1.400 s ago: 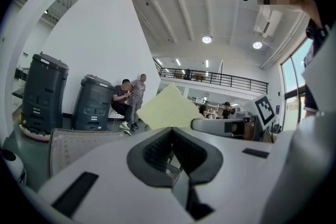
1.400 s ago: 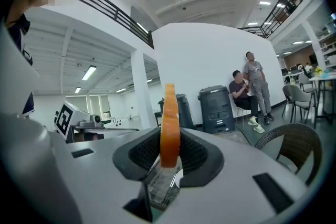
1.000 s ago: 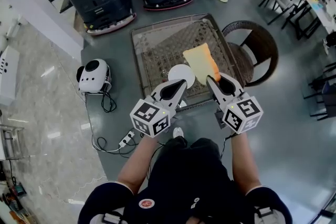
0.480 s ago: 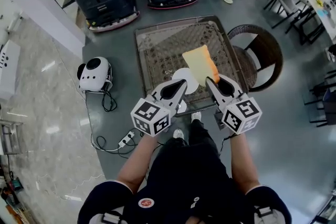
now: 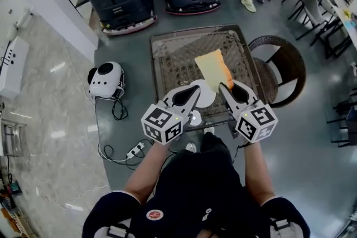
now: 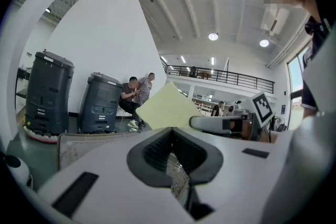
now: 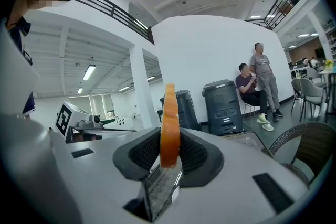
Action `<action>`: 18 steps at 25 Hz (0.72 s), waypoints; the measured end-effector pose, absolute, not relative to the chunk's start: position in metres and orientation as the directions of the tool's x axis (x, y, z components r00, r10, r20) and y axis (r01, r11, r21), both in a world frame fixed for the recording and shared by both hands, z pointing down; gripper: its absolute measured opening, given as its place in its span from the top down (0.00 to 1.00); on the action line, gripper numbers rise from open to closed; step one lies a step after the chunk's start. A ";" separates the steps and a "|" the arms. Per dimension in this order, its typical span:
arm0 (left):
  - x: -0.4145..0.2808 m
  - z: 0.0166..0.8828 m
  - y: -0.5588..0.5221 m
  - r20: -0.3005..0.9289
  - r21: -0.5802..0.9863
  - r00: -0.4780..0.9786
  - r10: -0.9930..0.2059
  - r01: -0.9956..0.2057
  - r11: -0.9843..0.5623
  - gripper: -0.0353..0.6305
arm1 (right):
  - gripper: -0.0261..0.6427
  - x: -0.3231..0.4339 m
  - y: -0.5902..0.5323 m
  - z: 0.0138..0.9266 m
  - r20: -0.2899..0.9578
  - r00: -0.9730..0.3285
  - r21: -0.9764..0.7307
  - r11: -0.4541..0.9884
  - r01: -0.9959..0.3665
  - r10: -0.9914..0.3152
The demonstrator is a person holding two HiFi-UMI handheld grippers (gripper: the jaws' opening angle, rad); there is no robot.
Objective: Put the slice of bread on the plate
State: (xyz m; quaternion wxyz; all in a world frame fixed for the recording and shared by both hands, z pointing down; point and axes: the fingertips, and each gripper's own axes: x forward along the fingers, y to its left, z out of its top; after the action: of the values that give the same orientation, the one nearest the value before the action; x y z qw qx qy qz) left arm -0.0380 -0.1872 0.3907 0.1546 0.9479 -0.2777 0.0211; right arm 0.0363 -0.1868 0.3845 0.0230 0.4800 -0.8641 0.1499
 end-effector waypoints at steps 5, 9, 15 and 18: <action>-0.036 0.396 -0.192 0.138 0.277 0.834 -0.534 -0.550 -0.788 0.94 | 0.82 0.037 -0.193 0.391 0.186 -0.553 -0.247 0.506 -0.826 -0.812; -0.034 0.400 -0.197 0.141 0.280 0.827 -0.545 -0.561 -0.779 0.94 | 0.82 0.039 -0.198 0.400 0.202 -0.562 -0.262 0.508 -0.820 -0.802; -0.037 0.420 -0.203 0.166 0.291 0.812 -0.560 -0.583 -0.759 0.94 | 0.82 0.038 -0.205 0.421 0.239 -0.572 -0.279 0.508 -0.815 -0.785; -0.037 0.430 -0.206 0.180 0.297 0.805 -0.565 -0.592 -0.749 0.94 | 0.82 0.038 -0.207 0.441 0.268 -0.575 -0.300 0.501 -0.812 -0.773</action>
State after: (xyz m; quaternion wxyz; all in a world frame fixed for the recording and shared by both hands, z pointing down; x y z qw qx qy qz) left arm -0.0366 -0.2056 0.4300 0.1720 0.9344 -0.3095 0.0392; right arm 0.0385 -0.2070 0.4408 0.0495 0.4581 -0.8649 0.1994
